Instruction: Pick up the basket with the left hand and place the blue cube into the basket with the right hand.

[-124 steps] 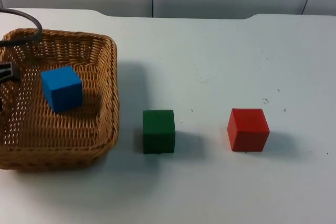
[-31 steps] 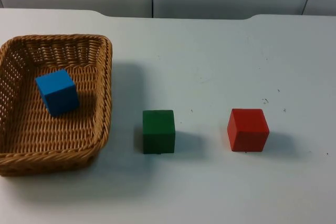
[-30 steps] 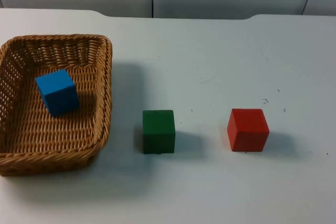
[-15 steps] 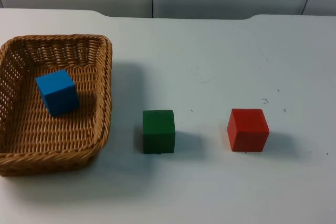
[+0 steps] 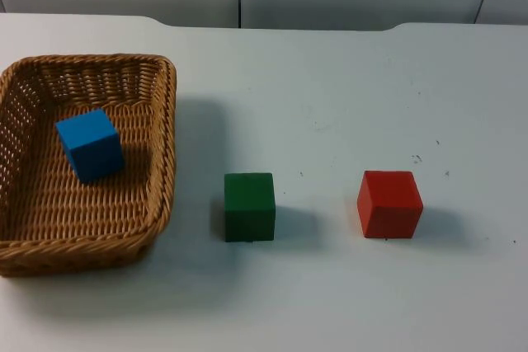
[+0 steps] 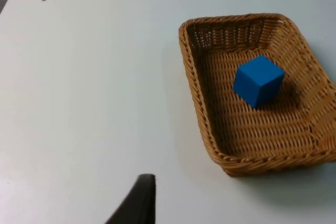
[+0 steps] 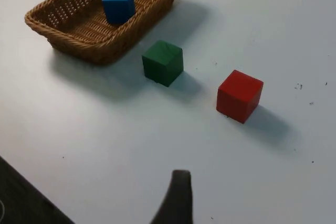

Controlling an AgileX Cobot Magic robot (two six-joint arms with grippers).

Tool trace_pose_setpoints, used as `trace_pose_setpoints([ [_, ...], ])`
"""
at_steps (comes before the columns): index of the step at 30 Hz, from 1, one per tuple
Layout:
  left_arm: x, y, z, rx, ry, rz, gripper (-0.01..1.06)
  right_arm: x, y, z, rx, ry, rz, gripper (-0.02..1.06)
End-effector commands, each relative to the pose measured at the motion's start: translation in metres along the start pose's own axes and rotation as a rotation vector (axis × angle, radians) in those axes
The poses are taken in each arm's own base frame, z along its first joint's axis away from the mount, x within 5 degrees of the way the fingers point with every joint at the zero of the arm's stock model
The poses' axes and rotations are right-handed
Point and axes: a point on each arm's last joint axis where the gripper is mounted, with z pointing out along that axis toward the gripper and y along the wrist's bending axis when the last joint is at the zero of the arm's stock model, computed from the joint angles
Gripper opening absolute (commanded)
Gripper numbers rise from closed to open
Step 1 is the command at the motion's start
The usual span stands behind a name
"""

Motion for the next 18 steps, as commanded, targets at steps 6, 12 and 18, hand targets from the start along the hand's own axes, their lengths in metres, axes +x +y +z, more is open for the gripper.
trace_pose_setpoints([
  [6, 0.0001, -0.0006, 0.0002, 0.003, -0.011, -0.004, 1.05, 0.0003, -0.0001, 0.0037, 0.004, -0.021, -0.049, 0.75],
  [12, 0.0001, -0.0006, 0.0002, 0.003, -0.011, -0.004, 1.05, 0.0004, 0.0002, 0.0037, 0.000, -0.020, -0.040, 0.75],
  [18, 0.0001, -0.0006, 0.0002, 0.003, -0.011, -0.004, 1.05, 0.0001, -0.0003, 0.0037, 0.006, -0.023, -0.043, 0.75],
])
